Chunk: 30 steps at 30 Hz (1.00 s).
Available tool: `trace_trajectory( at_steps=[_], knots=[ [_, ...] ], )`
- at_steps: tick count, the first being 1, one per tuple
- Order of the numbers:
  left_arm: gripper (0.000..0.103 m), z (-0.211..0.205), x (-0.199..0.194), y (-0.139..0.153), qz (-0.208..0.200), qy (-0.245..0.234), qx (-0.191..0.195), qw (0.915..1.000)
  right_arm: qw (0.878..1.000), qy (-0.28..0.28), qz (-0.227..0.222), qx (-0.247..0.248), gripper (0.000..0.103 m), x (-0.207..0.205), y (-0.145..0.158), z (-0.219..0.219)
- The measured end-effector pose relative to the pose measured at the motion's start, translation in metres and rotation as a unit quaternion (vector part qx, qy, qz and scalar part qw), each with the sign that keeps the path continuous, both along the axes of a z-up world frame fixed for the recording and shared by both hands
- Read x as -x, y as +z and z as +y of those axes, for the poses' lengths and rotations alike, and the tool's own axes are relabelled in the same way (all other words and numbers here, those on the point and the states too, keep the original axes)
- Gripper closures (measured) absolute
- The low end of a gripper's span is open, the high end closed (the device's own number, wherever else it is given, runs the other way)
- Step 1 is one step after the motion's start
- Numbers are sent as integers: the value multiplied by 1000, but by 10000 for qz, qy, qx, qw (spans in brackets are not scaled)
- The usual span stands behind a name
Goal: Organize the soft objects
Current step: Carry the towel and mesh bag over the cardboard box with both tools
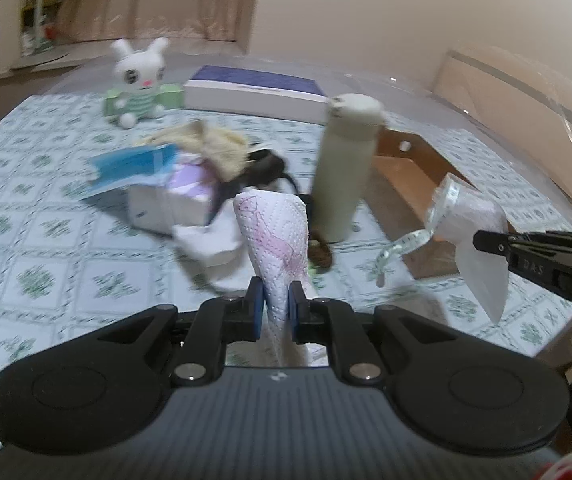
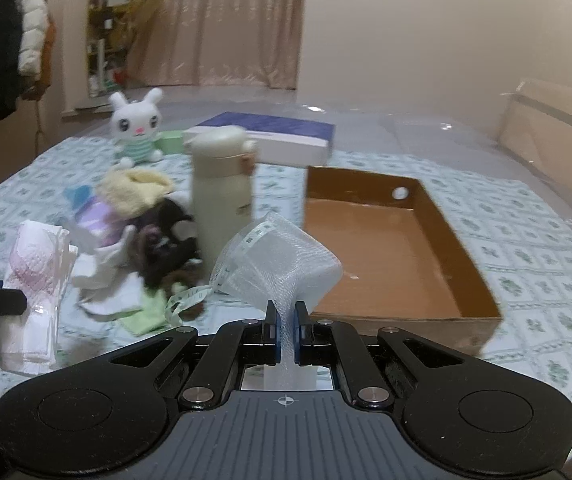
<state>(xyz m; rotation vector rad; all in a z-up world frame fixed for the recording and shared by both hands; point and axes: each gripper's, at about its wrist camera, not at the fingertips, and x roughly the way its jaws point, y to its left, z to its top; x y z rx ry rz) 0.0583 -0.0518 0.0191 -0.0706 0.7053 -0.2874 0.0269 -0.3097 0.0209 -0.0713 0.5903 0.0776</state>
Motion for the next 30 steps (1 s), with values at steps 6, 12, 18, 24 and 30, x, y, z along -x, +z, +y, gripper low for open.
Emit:
trace_trajectory(
  at_steps=[6, 12, 18, 24, 30],
  knots=[
    [92, -45, -19, 3, -15, -469, -18, 9989, 9994, -333, -120, 35, 97, -5, 6, -40],
    [92, -89, -49, 7, -77, -839, -64, 9964, 9981, -582, -196, -15, 97, -22, 10, -77],
    [92, -131, -83, 11, -184, -1099, -103, 9937, 9951, -884, -279, -344, 97, -46, 20, -119],
    [92, -167, -121, 1, -27, -1210, 10, 9927, 9926, -1026, -280, -589, 97, -72, 25, -146],
    [89, -198, -148, -11, 67, -1327, 23, 9911, 9904, -1086, -59, -851, 97, -93, 10, -160]
  ],
)
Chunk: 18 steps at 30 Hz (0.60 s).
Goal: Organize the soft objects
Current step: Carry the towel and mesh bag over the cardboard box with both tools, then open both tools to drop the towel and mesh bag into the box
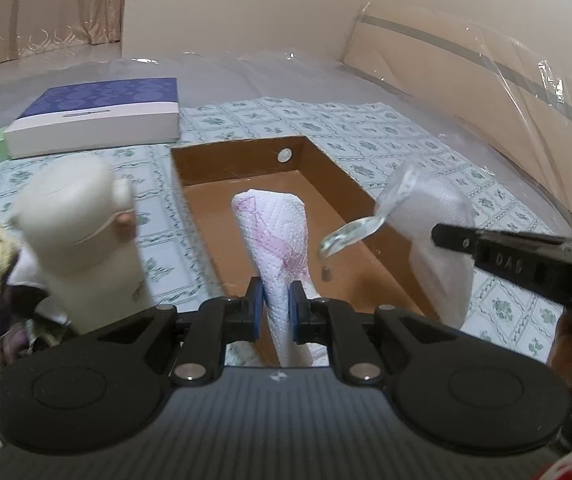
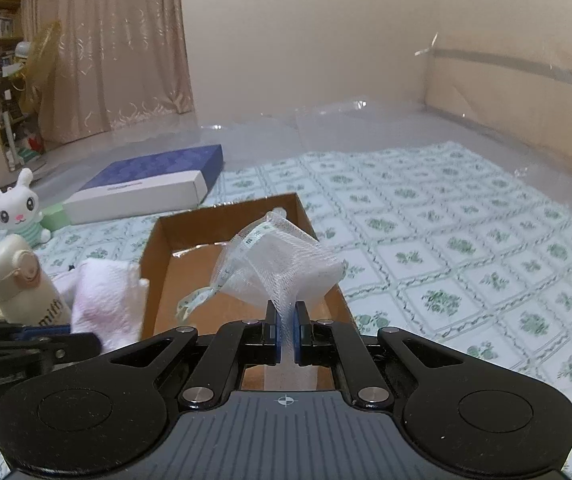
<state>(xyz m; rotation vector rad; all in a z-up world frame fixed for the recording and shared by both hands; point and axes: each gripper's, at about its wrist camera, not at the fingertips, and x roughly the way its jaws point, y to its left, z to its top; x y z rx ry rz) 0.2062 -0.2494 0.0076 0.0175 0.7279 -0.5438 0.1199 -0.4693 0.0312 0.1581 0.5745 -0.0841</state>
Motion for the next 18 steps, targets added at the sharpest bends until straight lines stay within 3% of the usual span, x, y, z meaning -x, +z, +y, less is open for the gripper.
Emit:
trace_trajectory(
  at_steps=[5, 18],
  knots=[
    [67, -10, -8, -8, 42, -55, -39, 10000, 9998, 3, 80, -166, 97, -9, -8, -4],
    [67, 15, 24, -12, -30, 9, -19, 10000, 9981, 330, 310, -407, 95, -27, -24, 8]
  ],
)
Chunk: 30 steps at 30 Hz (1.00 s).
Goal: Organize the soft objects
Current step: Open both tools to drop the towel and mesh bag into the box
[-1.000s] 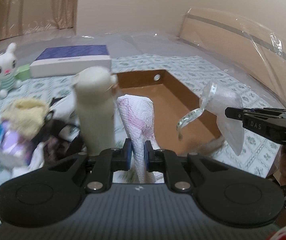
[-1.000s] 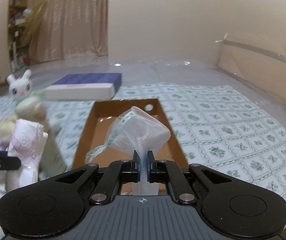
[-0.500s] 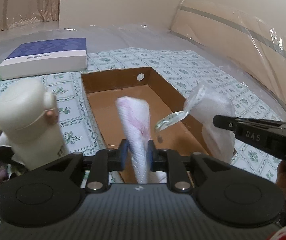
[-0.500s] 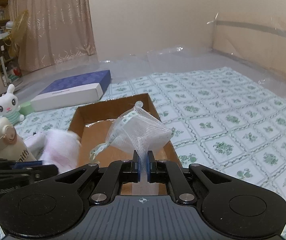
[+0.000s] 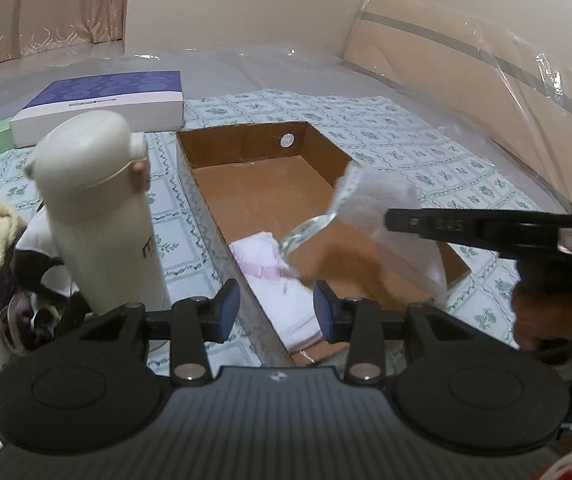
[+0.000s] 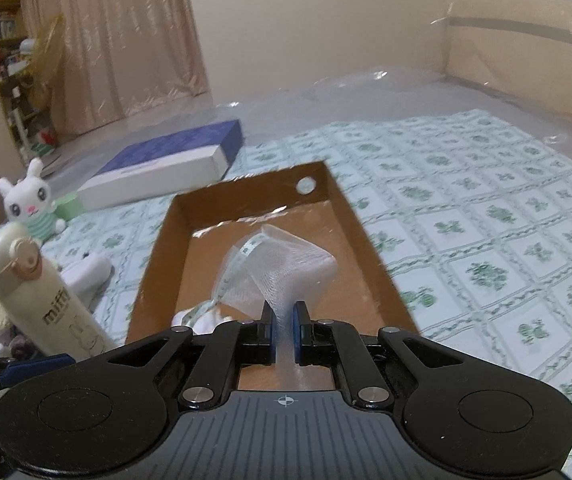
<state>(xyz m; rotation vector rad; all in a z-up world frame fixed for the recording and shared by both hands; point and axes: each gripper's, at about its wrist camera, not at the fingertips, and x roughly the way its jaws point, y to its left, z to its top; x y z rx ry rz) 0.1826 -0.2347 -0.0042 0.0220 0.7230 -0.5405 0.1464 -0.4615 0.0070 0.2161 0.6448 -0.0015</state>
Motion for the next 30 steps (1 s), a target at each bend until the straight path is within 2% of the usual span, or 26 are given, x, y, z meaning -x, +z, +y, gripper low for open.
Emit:
trace_trajectory(
  at_steps=[1, 2, 4, 11, 21, 30],
  knots=[
    [67, 2, 2, 0, -7, 2, -2, 10000, 10000, 54, 15, 6, 84, -1, -1, 2],
    [67, 3, 5, 0, -20, 11, -11, 10000, 10000, 66, 24, 46, 62, -1, -2, 3],
    [67, 7, 9, 1, -47, 43, -24, 10000, 9999, 75, -12, 83, 39, 2, -3, 6],
    [67, 28, 22, 8, -117, 239, -11, 9996, 9997, 65, 40, 222, 39, 15, 0, 15],
    [67, 64, 51, 23, -240, 576, 69, 9980, 9990, 115, -17, 438, 39, 56, 13, 44],
    [62, 103, 79, 35, -340, 962, 97, 9947, 9986, 283, -57, 439, 39, 95, 21, 78]
  ],
)
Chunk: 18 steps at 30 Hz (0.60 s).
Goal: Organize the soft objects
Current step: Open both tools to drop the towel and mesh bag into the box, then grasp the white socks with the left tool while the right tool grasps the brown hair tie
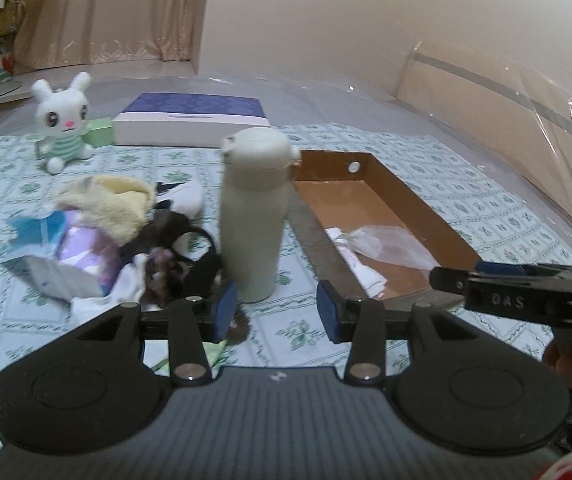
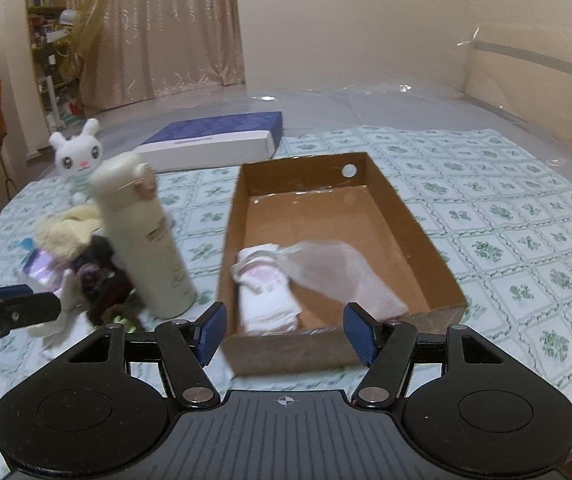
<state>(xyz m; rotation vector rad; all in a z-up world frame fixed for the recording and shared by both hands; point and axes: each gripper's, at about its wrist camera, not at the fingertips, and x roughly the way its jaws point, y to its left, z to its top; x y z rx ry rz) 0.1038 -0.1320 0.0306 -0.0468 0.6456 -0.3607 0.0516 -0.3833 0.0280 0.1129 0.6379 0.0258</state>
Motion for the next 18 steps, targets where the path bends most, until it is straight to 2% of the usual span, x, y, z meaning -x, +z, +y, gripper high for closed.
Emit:
trace_trajectory(
  at_steps=[8, 18],
  knots=[
    [55, 39, 20, -5, 42, 407, -31, 9992, 9998, 214, 36, 1, 39, 19, 0, 29],
    [52, 83, 32, -13, 113, 948, -104, 9954, 9990, 447, 55, 13, 39, 26, -1, 55]
  ],
)
